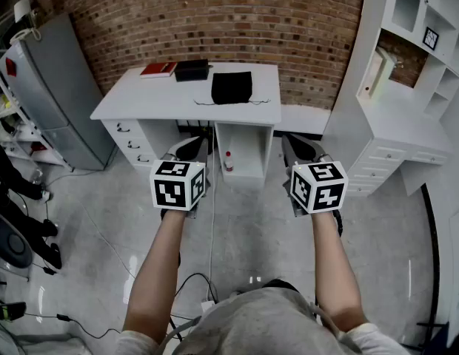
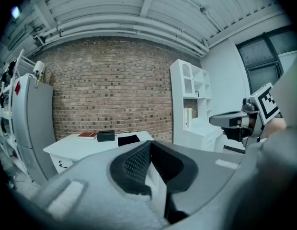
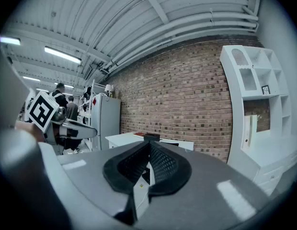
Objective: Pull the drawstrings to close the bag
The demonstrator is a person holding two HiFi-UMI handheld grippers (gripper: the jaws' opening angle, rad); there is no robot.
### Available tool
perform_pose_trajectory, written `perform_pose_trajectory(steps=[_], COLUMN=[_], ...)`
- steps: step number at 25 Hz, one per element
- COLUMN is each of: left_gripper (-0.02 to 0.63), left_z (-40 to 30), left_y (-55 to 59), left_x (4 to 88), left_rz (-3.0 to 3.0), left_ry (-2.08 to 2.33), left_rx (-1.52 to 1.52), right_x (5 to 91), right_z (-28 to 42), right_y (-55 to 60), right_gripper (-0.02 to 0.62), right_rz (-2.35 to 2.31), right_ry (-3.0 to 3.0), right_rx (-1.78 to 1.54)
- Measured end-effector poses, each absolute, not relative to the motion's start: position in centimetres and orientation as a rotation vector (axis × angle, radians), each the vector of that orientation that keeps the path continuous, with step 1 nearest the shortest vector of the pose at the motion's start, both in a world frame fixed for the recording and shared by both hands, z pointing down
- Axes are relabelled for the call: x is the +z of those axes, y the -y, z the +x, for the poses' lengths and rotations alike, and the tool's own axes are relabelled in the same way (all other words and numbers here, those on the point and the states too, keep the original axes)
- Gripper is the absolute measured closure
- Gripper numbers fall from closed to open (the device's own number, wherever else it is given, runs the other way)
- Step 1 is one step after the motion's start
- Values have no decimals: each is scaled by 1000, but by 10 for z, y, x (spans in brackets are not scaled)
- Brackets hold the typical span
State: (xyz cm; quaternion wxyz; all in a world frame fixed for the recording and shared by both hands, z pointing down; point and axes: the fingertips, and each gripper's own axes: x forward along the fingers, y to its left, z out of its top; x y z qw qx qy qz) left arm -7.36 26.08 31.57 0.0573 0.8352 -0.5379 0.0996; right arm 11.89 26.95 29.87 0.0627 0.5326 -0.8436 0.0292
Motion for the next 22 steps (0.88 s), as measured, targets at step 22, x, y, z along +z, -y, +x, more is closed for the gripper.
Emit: perform_pose_trajectory(steps=[22], left_gripper=[499], left_z=[-86], left_y=[-220], left_x=[319], left_rz=[2539], left_ry=[1613], left_rx=[233], right_x=[309], right_z=[101], right_y=[-238], right_gripper=[508], right_rz=[1606], right_ry=[2524], right_rx=[69])
